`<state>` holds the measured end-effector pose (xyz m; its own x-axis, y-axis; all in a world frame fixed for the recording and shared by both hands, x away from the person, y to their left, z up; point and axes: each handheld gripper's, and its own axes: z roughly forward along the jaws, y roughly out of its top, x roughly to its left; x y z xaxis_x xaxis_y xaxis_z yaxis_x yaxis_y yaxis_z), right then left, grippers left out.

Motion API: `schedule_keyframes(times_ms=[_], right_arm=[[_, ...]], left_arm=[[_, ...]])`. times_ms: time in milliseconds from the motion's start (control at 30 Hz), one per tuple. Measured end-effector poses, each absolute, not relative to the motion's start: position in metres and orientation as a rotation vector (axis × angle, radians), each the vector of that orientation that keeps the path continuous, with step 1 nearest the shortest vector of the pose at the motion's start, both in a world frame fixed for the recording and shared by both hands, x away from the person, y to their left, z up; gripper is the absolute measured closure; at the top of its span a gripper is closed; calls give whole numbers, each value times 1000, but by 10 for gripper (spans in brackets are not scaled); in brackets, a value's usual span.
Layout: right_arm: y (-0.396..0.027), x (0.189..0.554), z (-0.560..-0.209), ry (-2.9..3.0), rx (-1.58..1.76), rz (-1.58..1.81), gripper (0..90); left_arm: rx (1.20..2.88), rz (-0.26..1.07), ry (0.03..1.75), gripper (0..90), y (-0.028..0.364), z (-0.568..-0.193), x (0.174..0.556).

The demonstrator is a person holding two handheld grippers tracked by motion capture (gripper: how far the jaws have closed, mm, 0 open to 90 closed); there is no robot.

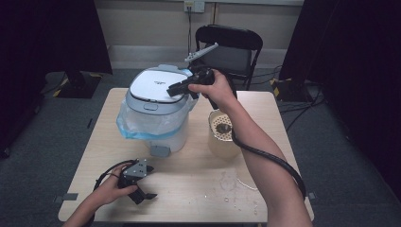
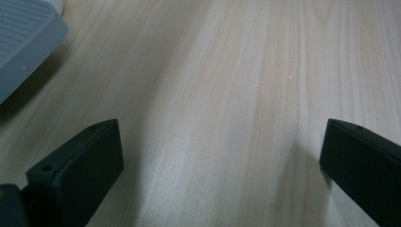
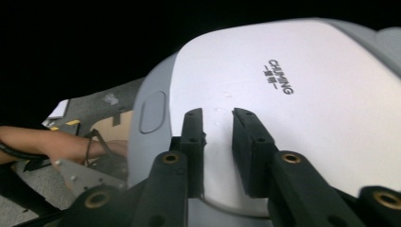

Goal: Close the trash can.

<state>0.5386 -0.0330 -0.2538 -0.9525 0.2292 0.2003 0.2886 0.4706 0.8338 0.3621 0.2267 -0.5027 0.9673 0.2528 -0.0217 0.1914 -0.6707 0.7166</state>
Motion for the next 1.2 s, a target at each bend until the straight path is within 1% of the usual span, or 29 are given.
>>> schedule_keyframes(times_ms=[33, 67, 200, 467, 700, 733, 800, 833, 867, 900, 933, 967, 1000, 1067, 1133, 1200], right_arm=[[-31, 539, -256, -2654, -488, -1502, 804], [-30, 539, -257, -2665, -504, -1516, 812], [-23, 536, -255, -2766, -495, -1520, 899], [-11, 530, -254, -2867, -460, -1469, 900], [-11, 528, -253, -2887, -425, -1477, 890], [-11, 527, -253, -2887, -437, -1488, 733], [-14, 525, -252, -2882, -478, -1501, 603], [-17, 524, -251, -2871, -502, -1533, 515], [-20, 523, -250, -2852, -529, -1572, 444], [-25, 521, -249, -2828, -548, -1604, 441], [-31, 518, -248, -2820, -552, -1615, 404], [-37, 515, -248, -2826, -572, -1628, 307], [-43, 511, -248, -2825, -606, -1641, 244], [-56, 503, -251, -2846, -617, -1624, 208], [-68, 494, -255, -2870, -612, -1615, 142], [-80, 483, -259, -2852, -621, -1621, 143]], left_arm=[[2323, 102, 308, 0, 227, -503, 362], [2322, 101, 307, 0, 227, -503, 362], [2322, 101, 306, 0, 227, -503, 362], [2340, 106, 309, 0, 227, -502, 361], [2345, 106, 308, 0, 227, -501, 361], [2345, 106, 308, 0, 227, -501, 361], [2336, 115, 300, 0, 227, -502, 362], [2339, 115, 300, 0, 227, -501, 362], [2334, 115, 301, 0, 227, -502, 362], [2339, 115, 301, 0, 227, -501, 362], [2340, 115, 301, 0, 227, -501, 362], [2336, 114, 302, 0, 227, -502, 362], [2340, 115, 301, 0, 227, -501, 362], [2333, 112, 300, 0, 227, -502, 362], [2338, 114, 301, 0, 227, -502, 362], [2336, 112, 301, 0, 227, -502, 362]])
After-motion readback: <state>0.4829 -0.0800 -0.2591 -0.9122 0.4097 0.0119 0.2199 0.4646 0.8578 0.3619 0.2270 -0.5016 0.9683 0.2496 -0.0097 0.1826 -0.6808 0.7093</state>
